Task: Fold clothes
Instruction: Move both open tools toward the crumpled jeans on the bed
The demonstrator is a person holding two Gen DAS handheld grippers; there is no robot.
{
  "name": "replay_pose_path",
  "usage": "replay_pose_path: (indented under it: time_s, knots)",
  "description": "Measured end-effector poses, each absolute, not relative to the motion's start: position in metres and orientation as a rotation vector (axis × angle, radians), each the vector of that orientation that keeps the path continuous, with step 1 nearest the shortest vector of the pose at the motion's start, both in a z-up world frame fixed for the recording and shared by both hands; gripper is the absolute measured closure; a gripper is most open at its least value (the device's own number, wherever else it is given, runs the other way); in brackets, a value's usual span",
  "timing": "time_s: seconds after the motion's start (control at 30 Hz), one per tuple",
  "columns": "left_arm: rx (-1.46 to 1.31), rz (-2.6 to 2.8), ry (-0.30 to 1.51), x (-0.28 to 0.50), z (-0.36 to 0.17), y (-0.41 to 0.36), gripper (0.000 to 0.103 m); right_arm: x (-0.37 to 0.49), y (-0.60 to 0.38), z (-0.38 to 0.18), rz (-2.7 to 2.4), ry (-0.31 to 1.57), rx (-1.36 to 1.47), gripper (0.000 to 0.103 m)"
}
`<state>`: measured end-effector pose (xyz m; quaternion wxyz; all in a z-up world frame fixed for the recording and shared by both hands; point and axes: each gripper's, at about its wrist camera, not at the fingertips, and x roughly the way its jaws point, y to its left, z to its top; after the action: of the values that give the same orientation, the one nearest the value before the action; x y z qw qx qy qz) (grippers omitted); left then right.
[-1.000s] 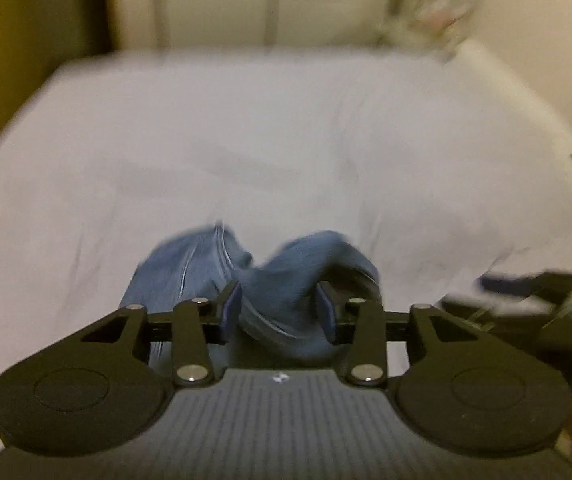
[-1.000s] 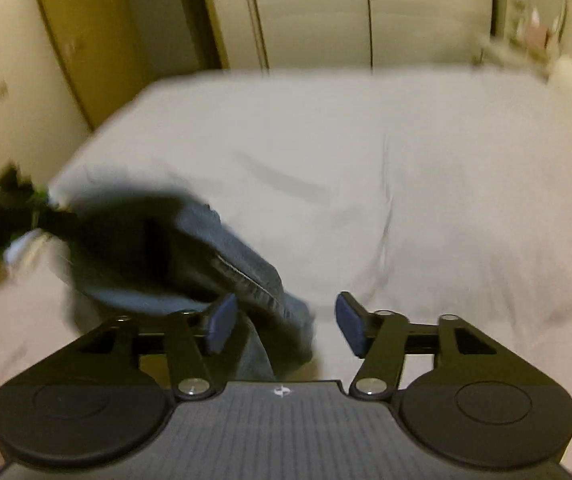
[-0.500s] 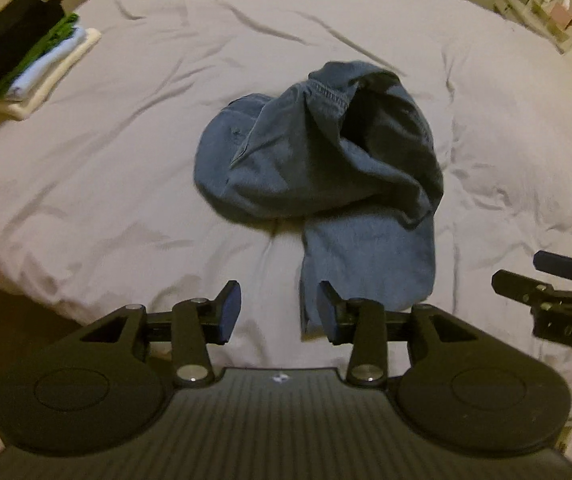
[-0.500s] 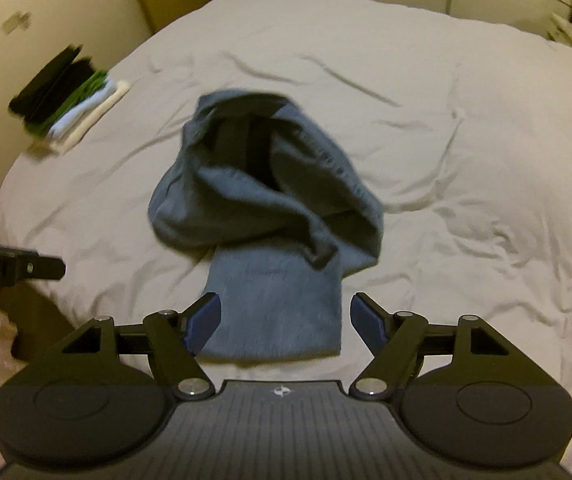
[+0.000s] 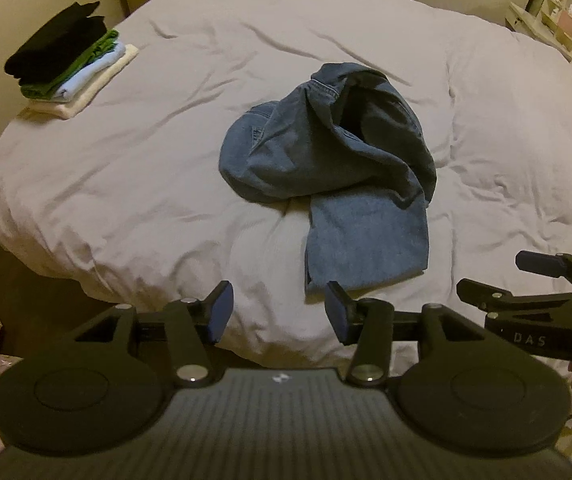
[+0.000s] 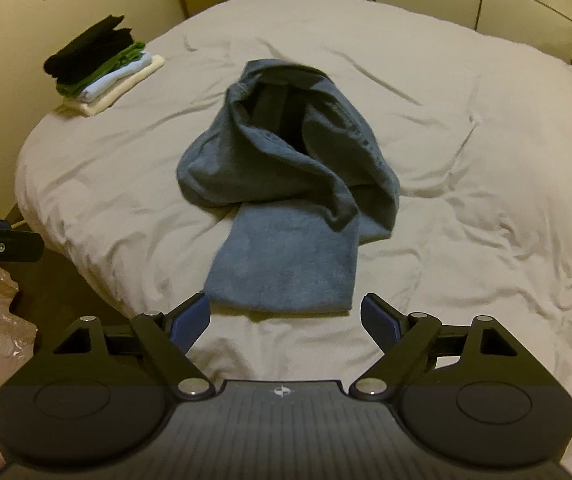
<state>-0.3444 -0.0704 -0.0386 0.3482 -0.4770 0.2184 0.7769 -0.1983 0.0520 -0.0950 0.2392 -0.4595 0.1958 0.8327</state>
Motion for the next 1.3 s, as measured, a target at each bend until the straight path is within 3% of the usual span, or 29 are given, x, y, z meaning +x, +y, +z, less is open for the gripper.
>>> replay_pose_path:
  time_s: [0.7,1.07,1.3]
  knots:
    - [-1.247,2.03,0.506,-0.355,-0.042,-0.073,0.055,-0.207,0.054,-0.089,2.314,0.462,-1.265,0.015]
    - [-1.274,1.96,0.521,-0.442,-0.069,-0.047,0.055,-0.249,0.085,-0.108,2.237,0.482,-1.288,0.015]
    - [-1.247,1.796,0.637,-0.52,-0.09,-0.015,0.054,-0.295,0.097,-0.136,2.057,0.595,-1.308,0.015]
